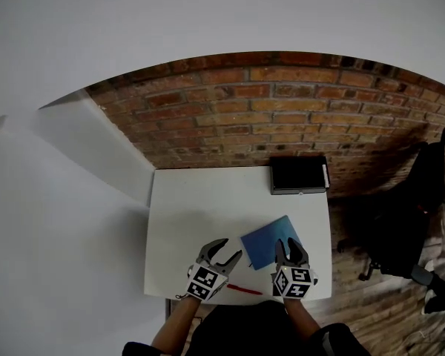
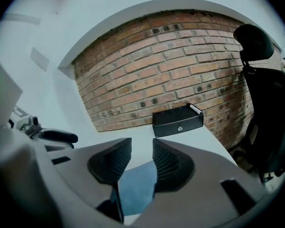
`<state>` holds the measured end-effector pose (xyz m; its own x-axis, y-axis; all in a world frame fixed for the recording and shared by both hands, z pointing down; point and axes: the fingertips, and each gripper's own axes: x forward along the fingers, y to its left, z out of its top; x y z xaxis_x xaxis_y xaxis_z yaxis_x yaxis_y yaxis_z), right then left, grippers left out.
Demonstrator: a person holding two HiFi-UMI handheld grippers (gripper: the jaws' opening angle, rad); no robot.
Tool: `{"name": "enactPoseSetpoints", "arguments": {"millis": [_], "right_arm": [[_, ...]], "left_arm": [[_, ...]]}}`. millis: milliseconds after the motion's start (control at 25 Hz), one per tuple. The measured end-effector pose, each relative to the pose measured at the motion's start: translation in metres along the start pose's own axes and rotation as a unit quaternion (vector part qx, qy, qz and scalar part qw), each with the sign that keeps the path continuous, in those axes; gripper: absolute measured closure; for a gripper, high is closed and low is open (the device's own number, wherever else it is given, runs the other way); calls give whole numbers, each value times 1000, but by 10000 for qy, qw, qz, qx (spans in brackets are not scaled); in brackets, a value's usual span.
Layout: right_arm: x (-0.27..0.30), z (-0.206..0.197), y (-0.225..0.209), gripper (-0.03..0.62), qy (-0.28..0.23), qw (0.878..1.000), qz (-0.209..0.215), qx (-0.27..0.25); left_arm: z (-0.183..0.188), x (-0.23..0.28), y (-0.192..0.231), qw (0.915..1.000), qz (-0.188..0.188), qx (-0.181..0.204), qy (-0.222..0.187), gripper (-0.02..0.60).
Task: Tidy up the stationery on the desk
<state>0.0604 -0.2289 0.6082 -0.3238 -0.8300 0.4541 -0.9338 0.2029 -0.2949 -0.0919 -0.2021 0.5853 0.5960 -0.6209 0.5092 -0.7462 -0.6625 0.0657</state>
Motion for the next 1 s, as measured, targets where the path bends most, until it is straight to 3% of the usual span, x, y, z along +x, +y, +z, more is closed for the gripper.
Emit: {"name": "enactPoseSetpoints", "arguments": {"millis": [240, 520, 1000], "right_arm": [[31, 13, -26, 439, -105, 9984, -441, 332], [35, -23, -54, 419, 204, 9906, -1086, 808], [8, -83, -82, 407, 311, 9608, -2324, 1479]], "left_arm": [[2, 40, 19, 9991, -234, 105, 337, 344], [3, 88, 16, 9945, -862, 369, 469, 341], [-30, 151, -5, 9675, -2152, 917, 965, 341]]}}
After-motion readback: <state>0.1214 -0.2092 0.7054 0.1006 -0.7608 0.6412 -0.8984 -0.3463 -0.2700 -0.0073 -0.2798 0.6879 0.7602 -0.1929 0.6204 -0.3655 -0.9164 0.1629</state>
